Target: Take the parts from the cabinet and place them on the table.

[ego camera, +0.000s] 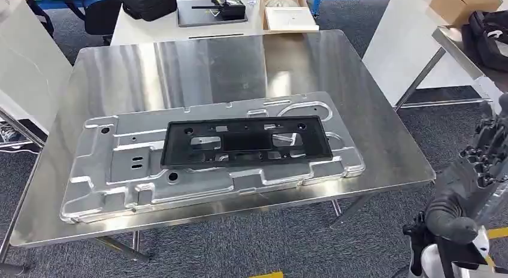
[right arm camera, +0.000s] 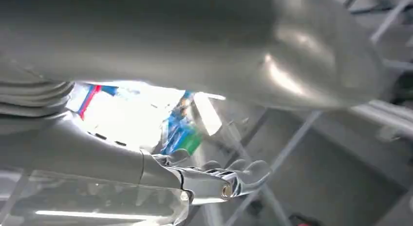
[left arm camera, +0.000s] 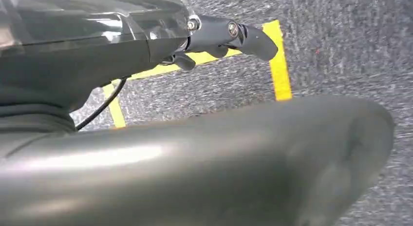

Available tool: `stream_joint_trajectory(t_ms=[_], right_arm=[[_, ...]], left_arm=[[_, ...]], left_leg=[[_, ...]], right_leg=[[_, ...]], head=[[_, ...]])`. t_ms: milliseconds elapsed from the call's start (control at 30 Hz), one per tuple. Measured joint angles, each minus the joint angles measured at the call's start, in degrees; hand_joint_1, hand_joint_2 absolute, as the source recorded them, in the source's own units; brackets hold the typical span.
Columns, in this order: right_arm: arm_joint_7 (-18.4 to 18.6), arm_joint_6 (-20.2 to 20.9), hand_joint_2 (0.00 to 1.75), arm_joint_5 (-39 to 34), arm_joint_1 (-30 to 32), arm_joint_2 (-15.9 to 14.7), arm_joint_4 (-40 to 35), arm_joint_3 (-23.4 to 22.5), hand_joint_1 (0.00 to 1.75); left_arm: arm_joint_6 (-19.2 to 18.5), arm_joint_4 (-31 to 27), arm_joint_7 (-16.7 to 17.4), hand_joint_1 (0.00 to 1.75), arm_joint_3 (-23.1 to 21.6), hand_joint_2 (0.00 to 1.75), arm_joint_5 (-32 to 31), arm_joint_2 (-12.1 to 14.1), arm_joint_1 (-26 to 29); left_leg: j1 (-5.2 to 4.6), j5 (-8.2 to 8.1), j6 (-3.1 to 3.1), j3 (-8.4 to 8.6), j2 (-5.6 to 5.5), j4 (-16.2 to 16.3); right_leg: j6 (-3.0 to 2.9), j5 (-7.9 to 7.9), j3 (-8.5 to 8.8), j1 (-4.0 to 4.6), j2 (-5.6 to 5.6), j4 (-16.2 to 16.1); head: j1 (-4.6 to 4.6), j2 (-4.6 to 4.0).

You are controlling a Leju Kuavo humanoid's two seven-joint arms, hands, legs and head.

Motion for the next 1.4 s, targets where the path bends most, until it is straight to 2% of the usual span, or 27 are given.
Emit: stream_joint_trajectory(t_ms=[33,100,133,167,267,300,333,367,433,467,533,600,633,667,733,800,867,900,967,1000,1067,1133,1167,1200,1300,1333,1400], right_arm=[[-0.5,0.3,0.00,-0.3,0.3,0.2,0.4,-1.8,0.00],[-1.3,1.1,0.00,-0.9,0.8,0.8,1.5,-6.6,0.00],[-1.4,1.3,0.00,-0.9,0.9,1.1,2.0,-8.7,0.00],[-1.8,1.9,0.00,-1.1,1.2,1.6,2.9,-11.3,0.00],[-2.3,3.3,0.00,-0.9,1.7,2.8,4.8,-17.3,0.00],[-2.5,4.1,0.00,-0.7,1.9,3.4,5.8,-19.3,0.00],[-2.6,4.5,0.00,-0.5,2.0,3.8,6.3,-20.5,0.00],[-2.9,5.1,0.00,-0.4,2.5,4.5,7.4,-22.7,0.00],[-3.0,5.7,0.00,-0.5,3.5,5.5,8.9,-25.2,0.00],[-3.0,5.9,0.00,-0.5,3.8,6.1,9.7,-26.0,0.00],[-3.1,6.3,0.00,-0.5,4.4,6.9,11.0,-27.2,0.00],[-3.1,6.7,0.00,-0.5,4.8,7.6,11.9,-28.3,0.00],[-3.1,7.0,0.00,-0.5,4.9,7.9,12.3,-28.6,0.00],[-3.1,7.0,0.00,-0.4,5.1,8.2,12.7,-28.8,0.00],[-3.1,7.1,0.00,0.0,5.2,8.8,13.6,-29.0,0.00],[-3.0,7.7,0.00,0.4,5.8,9.4,14.5,-29.3,0.00],[-2.5,8.0,0.00,1.6,6.2,9.9,15.9,-29.3,0.00],[-2.3,8.1,0.00,2.1,6.3,10.1,16.5,-29.3,0.00],[-1.7,8.4,0.00,3.1,6.7,10.7,17.8,-29.3,0.00],[-1.6,8.8,0.00,3.7,6.9,11.0,18.5,-29.3,0.00],[-1.0,9.1,0.00,4.8,6.9,11.3,19.9,-29.4,0.00],[-0.5,9.6,0.00,6.3,6.9,11.8,21.8,-29.8,0.00],[-0.4,10.0,0.00,7.4,6.8,12.0,23.0,-30.2,0.00],[0.0,10.3,0.00,9.0,6.5,12.4,24.5,-30.6,0.00],[0.0,11.8,0.00,14.0,6.3,13.2,30.4,-33.0,0.00],[-0.3,12.0,0.00,14.9,5.9,13.6,32.1,-33.8,0.00],[-0.6,12.4,0.00,16.9,4.8,13.9,35.7,-35.6,0.00]], left_arm=[[0.0,0.0,-0.1,0.00,0.0,0.00,0.0,0.0,0.1],[0.0,0.0,-0.5,0.00,0.0,0.00,0.0,0.0,0.2],[0.0,-0.1,-0.6,0.00,0.0,0.00,0.0,0.3,0.2],[0.0,-0.1,-0.6,0.00,0.0,0.00,0.0,0.4,0.3],[0.0,-0.1,-0.7,0.00,0.0,0.00,-0.1,0.5,0.7],[0.0,-0.1,-0.8,0.00,0.1,0.00,-0.1,0.7,0.8],[0.0,-0.1,-0.7,0.00,0.1,0.00,0.0,0.8,1.0],[0.0,-0.1,-0.7,0.00,0.1,0.00,0.0,1.0,1.1],[0.0,-0.1,-0.8,0.00,0.2,0.00,0.0,1.0,1.1],[0.0,-0.1,-0.7,0.00,0.2,0.00,0.1,1.1,1.1],[0.1,-0.2,-0.7,0.00,0.3,0.00,0.1,1.3,1.1],[0.2,-0.3,-0.7,0.00,0.4,0.00,0.1,1.5,1.1],[0.2,-0.3,-0.7,0.00,0.5,0.00,0.1,1.6,1.0],[0.2,-0.4,-0.7,0.00,0.5,0.00,0.1,1.8,0.9],[0.4,-0.5,-0.7,0.00,0.6,0.00,0.1,1.8,1.0],[0.6,-0.5,-0.6,0.00,0.7,0.00,0.2,1.9,1.1],[0.7,-0.7,-0.5,0.00,1.0,0.00,0.4,1.9,1.0],[0.9,-0.8,-0.4,0.00,1.1,0.00,0.6,2.0,1.1],[1.1,-0.9,-0.3,0.00,1.6,0.00,0.7,2.0,1.1],[1.2,-1.0,-0.1,0.00,1.7,0.00,0.9,2.0,1.2],[1.3,-1.1,0.3,0.00,1.8,0.00,0.9,2.0,1.4],[1.4,-1.1,0.7,0.00,2.1,0.00,1.0,2.0,1.5],[1.4,-1.2,0.8,0.00,2.2,0.00,1.2,2.0,1.6],[1.4,-1.3,0.9,0.00,2.6,0.00,1.3,1.9,1.7],[1.4,-1.4,1.2,0.00,3.5,0.00,1.7,1.8,1.9],[1.4,-1.4,1.3,0.00,3.6,0.00,1.6,1.8,2.1],[1.4,-1.4,1.5,0.00,4.1,0.00,1.5,1.7,2.2]], left_leg=[[0.12,0.11,-0.17,-0.10,0.00,0.0],[0.56,0.47,-0.83,-0.29,-0.09,0.1],[0.41,0.66,-1.23,-0.41,-0.17,0.2],[0.42,1.00,-1.73,-0.42,-0.35,0.0],[0.44,1.97,-3.14,-0.54,-0.53,-0.4],[0.72,1.84,-3.46,-0.73,-0.50,-0.3],[0.81,0.68,-3.45,-1.04,-0.28,0.3],[0.70,-3.09,-3.38,-1.96,-0.09,3.3],[0.47,-9.27,-3.46,-4.09,-0.12,12.3],[0.40,-10.66,-3.45,-4.45,-0.12,15.8],[0.20,-9.27,-3.31,-2.02,-0.12,15.4],[0.01,-5.69,-2.93,4.93,-0.12,5.5],[0.01,-5.41,-2.68,8.26,-0.15,0.4],[-0.37,-6.47,-2.60,9.41,-0.27,-2.1],[-0.43,-5.99,-2.30,8.83,-0.40,-1.6],[-0.52,-5.08,-1.06,8.26,-0.31,-1.9],[-0.35,-3.90,-0.15,7.09,0.02,-2.1],[-0.37,-3.38,0.09,6.39,0.17,-2.0],[-0.50,-2.44,0.21,5.06,0.40,-2.0],[-0.53,-1.85,0.19,4.15,0.52,-1.8],[-0.51,-0.98,-0.01,2.55,0.68,-1.5],[-0.48,-0.26,-0.39,1.53,0.67,-1.1],[-0.62,0.02,-0.71,1.26,0.65,-0.9],[-0.73,0.45,-1.09,0.99,0.66,-0.8],[-0.60,1.86,-2.17,0.92,0.59,-1.2],[-0.34,1.34,-2.37,0.60,0.51,-0.8],[-0.30,-5.16,-2.51,-0.72,0.44,3.9]], right_leg=[[0.10,1.41,1.43,-0.09,0.00,-2.2],[0.56,5.81,8.19,-0.52,-0.11,-13.5],[0.83,5.20,10.33,-0.67,-0.15,-17.4],[-0.06,6.52,9.90,-0.09,0.37,-16.4],[-1.18,6.36,8.99,0.22,0.36,-16.2],[-2.08,6.96,8.32,-0.24,0.24,-16.5],[-2.47,7.26,8.09,-0.17,0.06,-16.4],[-3.04,7.66,7.50,-0.13,-0.05,-16.4],[-3.30,8.49,6.40,0.09,-0.35,-16.4],[-3.38,8.95,5.80,0.25,-0.38,-16.4],[-3.38,9.71,4.78,0.40,-0.39,-16.3],[-3.15,10.33,3.94,0.39,-0.38,-16.1],[-2.92,10.54,3.76,0.39,-0.39,-15.9],[-2.55,10.80,3.43,0.71,-0.38,-15.8],[-1.95,11.56,3.44,0.65,-0.38,-15.8],[-1.04,12.42,3.42,0.67,-0.25,-16.1],[-0.89,8.00,2.19,0.49,-0.27,-13.6],[-0.79,4.59,1.08,0.44,-0.26,-9.7],[-0.72,0.13,-0.82,0.39,-0.26,-2.1],[-0.70,-0.52,-1.08,0.39,-0.26,0.7],[-0.66,2.96,2.20,0.35,-0.27,-2.0],[-0.77,6.32,8.86,0.31,-0.27,-11.5],[-0.99,5.51,11.98,0.38,-0.26,-16.3],[-1.24,4.76,13.19,0.78,-0.23,-18.6],[-2.13,5.51,12.09,1.11,-0.24,-18.4],[-2.76,6.31,11.14,0.26,-0.45,-18.7],[-3.61,7.33,9.72,0.39,-0.55,-18.7]], head=[[0.00,0.00],[0.02,0.00],[0.02,0.00],[-0.02,0.00],[-0.03,0.00],[-0.02,0.00],[-0.02,0.00],[-0.05,0.00],[-0.05,0.00],[-0.05,0.00],[-0.05,0.00],[-0.05,0.00],[-0.05,0.00],[-0.03,0.00],[-0.02,0.00],[-0.02,0.00],[0.06,0.00],[0.06,0.00],[0.06,0.00],[0.06,0.00],[0.06,0.00],[0.06,0.00],[0.06,0.00],[0.04,0.00],[0.04,0.00],[0.06,0.00],[-0.05,0.00]])
